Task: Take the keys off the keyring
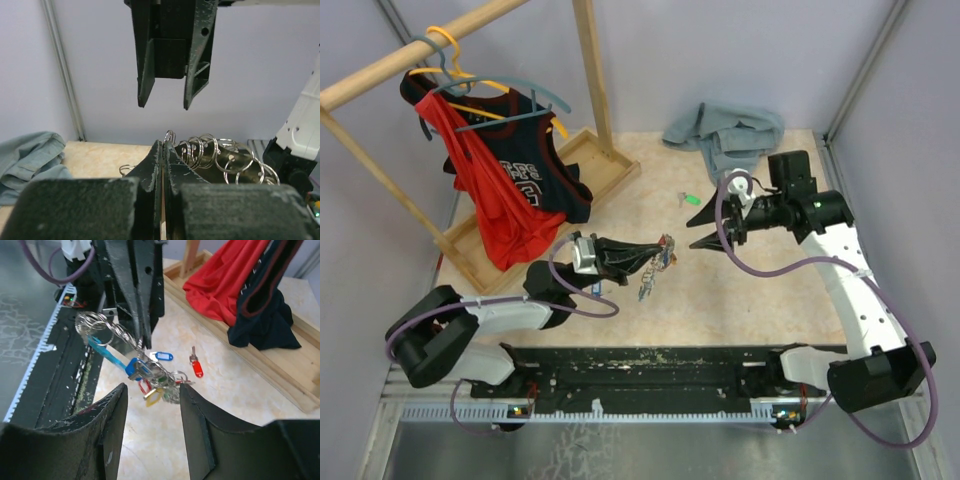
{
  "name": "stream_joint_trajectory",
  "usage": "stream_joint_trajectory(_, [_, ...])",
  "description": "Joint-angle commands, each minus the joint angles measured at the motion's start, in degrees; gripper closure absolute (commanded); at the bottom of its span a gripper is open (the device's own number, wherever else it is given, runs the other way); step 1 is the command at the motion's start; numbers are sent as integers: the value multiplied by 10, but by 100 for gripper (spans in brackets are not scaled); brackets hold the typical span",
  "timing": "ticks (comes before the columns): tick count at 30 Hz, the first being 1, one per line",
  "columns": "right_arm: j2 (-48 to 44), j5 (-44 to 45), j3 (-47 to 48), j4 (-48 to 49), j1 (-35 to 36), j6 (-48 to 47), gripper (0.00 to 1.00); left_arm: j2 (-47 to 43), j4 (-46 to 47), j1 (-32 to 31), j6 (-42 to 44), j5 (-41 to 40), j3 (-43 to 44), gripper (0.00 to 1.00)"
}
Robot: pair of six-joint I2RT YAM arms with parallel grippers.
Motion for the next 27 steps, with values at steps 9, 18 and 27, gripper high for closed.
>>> stream_joint_trajectory(9, [-12, -61, 19, 108, 24, 77, 55, 1, 162, 2, -194, -148, 3, 100])
stream_joint_trajectory(18, [-9, 12, 12, 158, 68, 138, 57, 3, 162, 1, -216, -153, 11, 100])
stream_joint_trajectory(27, [-4, 69, -16, 225, 86, 194, 58, 5, 162, 2, -213, -154, 10, 100])
